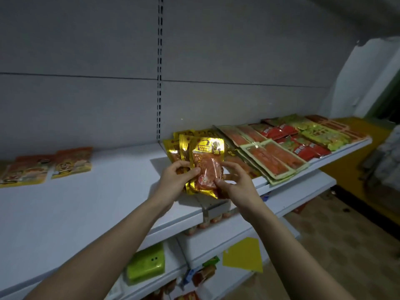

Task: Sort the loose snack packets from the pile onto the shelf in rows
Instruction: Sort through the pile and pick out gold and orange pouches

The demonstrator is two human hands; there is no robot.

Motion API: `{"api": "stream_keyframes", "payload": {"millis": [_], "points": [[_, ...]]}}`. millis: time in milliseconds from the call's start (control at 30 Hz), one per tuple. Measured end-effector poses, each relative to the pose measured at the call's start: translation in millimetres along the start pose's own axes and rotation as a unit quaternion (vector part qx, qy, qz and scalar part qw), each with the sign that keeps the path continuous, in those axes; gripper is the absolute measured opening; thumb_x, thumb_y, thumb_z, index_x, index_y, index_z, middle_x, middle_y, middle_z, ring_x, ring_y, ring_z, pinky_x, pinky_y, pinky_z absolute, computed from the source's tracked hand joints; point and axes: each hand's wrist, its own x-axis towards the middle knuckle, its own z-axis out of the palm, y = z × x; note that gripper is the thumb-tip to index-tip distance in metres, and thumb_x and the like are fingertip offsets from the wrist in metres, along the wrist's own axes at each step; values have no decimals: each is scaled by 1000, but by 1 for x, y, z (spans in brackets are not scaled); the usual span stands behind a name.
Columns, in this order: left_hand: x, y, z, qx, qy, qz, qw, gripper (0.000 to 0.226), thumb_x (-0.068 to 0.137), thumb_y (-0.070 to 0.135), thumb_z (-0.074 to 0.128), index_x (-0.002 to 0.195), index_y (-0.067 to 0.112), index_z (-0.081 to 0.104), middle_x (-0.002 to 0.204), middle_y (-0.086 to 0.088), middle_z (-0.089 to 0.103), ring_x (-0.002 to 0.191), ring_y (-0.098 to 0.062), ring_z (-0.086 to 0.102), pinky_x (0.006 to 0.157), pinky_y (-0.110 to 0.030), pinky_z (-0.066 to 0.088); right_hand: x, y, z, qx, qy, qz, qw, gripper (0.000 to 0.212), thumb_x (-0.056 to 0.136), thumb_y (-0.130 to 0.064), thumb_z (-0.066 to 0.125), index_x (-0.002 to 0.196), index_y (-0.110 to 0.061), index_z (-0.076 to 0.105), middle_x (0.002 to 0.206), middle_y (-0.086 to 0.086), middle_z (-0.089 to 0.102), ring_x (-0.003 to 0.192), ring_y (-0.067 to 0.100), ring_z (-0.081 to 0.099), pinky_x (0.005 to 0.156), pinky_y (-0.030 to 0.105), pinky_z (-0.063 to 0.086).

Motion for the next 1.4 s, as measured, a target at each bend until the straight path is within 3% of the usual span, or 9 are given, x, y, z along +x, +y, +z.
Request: {"api": "stream_keyframes", "payload": {"millis": [100, 167, 367, 500, 633, 733, 833, 1033, 1400], "points": [[33, 4, 23, -8, 11, 15, 1000, 20, 89, 20, 75, 105, 19, 64, 113, -3, 67, 99, -17, 69, 71, -19, 58, 44, 1, -17, -25, 6, -11, 1000, 43, 87, -8, 73, 118, -35, 60, 118, 4, 62, 106, 19, 63, 86, 52, 58], [51, 2, 32, -17, 26, 21, 999, 19, 88, 19, 76, 102, 23, 63, 110, 0, 67, 98, -15, 69, 68, -17, 57, 66, 3, -24, -20, -6, -5, 1000, 45, 87, -5, 71, 121, -32, 58, 111, 6, 63, 102, 24, 64, 85, 53, 58], [72, -11, 32, -29, 99, 11, 995, 19, 87, 23, 76, 104, 20, 68, 110, -3, 71, 100, -18, 71, 81, -30, 60, 102, 9, -32, -1, -103, 4, 995, 45, 91, 0, 65, 127, -25, 55, 102, 6, 63, 89, 16, 66, 66, 22, 55], [72, -11, 18, -62, 183, -7, 981, 21, 97, 37, 63, 108, 22, 73, 107, -2, 76, 104, -22, 72, 93, -49, 56, 115, 8, -39, -75, -189, -30, 979, 45, 89, -3, 69, 123, -30, 57, 100, 3, 60, 86, 12, 62, 69, 23, 53], [63, -13, 13, -85, 321, 15, 943, 14, 96, 14, 64, 103, 20, 74, 110, -3, 73, 102, -24, 71, 81, -39, 60, 117, 5, -51, -158, -231, -24, 960, 37, 93, -11, 67, 117, -34, 52, 99, -1, 61, 82, 11, 63, 56, 18, 47], [49, -19, 19, -71, 336, 40, 938, 23, 95, 4, 64, 103, 22, 74, 117, -5, 69, 103, -24, 70, 81, -41, 60, 115, 6, -59, -350, -236, -95, 902, 27, 94, -21, 65, 117, -26, 52, 96, -5, 62, 90, 19, 63, 61, 25, 43], [36, -25, 28, -45, 328, 62, 942, 25, 93, 4, 66, 102, 24, 76, 124, -10, 65, 107, -29, 69, 84, -56, 59, 108, 15, -59, -542, -197, -204, 791, 35, 97, -27, 57, 129, -16, 50, 131, 9, 49, 122, 32, 47, 87, 39, 45], [18, -32, 34, -73, 426, 82, 898, 25, 91, 2, 67, 99, 24, 77, 125, -11, 65, 109, -31, 68, 87, -55, 59, 104, 28, -56, -500, -359, -322, 719, 54, 101, -45, 43, 151, -29, 33, 159, -5, 27, 140, 26, 26, 108, 45, 37], [18, -26, 40, -75, 389, 77, 915, 23, 93, -1, 65, 105, 16, 74, 128, -8, 61, 112, -32, 65, 86, -60, 57, 119, 37, -42, -547, -273, -277, 742, 52, 103, -50, 29, 148, -25, 35, 145, 7, 43, 131, 33, 33, 104, 45, 32]]}}
